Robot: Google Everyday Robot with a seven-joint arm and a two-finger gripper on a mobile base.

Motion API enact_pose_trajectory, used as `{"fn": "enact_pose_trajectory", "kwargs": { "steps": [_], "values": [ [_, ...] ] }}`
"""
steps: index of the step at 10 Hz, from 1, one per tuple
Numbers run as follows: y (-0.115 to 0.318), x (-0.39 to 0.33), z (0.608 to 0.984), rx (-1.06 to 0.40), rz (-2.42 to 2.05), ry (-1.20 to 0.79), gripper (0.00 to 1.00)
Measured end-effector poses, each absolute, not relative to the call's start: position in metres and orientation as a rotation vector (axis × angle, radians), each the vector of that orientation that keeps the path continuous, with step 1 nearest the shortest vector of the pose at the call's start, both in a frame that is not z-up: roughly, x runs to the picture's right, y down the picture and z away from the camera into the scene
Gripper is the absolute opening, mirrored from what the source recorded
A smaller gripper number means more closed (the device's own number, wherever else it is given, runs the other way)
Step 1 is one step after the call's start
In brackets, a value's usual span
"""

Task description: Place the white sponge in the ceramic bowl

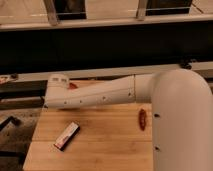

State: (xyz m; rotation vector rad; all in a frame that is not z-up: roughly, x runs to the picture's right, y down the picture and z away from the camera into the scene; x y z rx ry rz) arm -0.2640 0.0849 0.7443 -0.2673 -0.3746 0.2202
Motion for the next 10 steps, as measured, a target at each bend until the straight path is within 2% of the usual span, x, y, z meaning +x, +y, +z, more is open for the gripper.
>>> {"fn": "enact_pose_trajectory", "kwargs": {
  "steps": [4, 10],
  "values": [
    [0.059, -0.247, 0.756, -0.238, 0.257, -0.353, 0.0],
    [0.038, -0.243, 0.804, -0.232, 0.278, -0.3, 0.0]
  ]
}}
